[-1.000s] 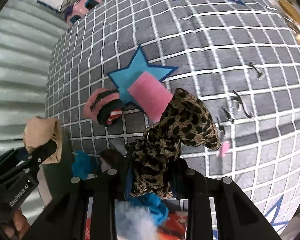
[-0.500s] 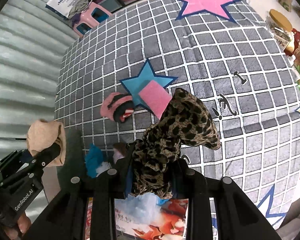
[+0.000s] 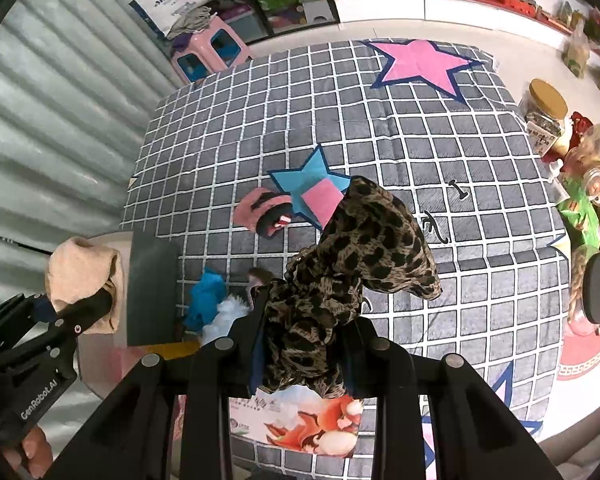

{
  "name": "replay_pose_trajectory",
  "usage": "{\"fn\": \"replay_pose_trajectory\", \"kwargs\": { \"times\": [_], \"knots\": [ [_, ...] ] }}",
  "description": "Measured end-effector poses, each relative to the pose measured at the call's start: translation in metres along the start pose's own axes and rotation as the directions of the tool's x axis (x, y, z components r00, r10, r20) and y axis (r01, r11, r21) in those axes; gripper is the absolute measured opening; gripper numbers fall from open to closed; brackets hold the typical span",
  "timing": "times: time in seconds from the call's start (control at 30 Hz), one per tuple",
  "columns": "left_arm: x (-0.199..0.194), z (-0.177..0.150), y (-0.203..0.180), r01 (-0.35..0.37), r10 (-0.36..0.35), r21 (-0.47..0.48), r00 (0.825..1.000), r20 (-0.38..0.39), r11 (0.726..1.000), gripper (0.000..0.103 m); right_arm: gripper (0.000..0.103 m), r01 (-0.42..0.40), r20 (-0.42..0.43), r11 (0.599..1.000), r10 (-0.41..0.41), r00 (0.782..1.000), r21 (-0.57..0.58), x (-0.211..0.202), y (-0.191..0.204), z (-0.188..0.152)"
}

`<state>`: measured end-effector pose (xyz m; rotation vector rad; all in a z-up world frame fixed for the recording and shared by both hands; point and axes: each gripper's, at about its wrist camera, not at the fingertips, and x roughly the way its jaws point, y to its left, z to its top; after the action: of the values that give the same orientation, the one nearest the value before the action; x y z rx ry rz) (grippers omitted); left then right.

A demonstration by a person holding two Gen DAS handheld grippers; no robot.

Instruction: Organize soft objects

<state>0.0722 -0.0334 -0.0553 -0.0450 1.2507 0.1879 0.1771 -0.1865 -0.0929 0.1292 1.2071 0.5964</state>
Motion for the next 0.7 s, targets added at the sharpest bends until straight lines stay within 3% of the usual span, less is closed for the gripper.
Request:
{"fn": "replay_pose_trajectory", "kwargs": {
  "times": [0.23,0.7],
  "knots": [
    [-0.012,-0.016,0.013,0.002,-0.002,-0.019,1.000,0.012,1.000,0.037,0.031,0.005,0.015,1.000,-0.005,1.000,-0.015,-0.009,0.018,-0.007],
    [-0.026,-0.051,0.070,-0.012,0.015,-0.148,1.000,0.019,0.989,0.037,0.031,-0.020,0.003,0.988,0.021,1.000,-0.150,-0.011,0.084,-0.019]
  ]
}}
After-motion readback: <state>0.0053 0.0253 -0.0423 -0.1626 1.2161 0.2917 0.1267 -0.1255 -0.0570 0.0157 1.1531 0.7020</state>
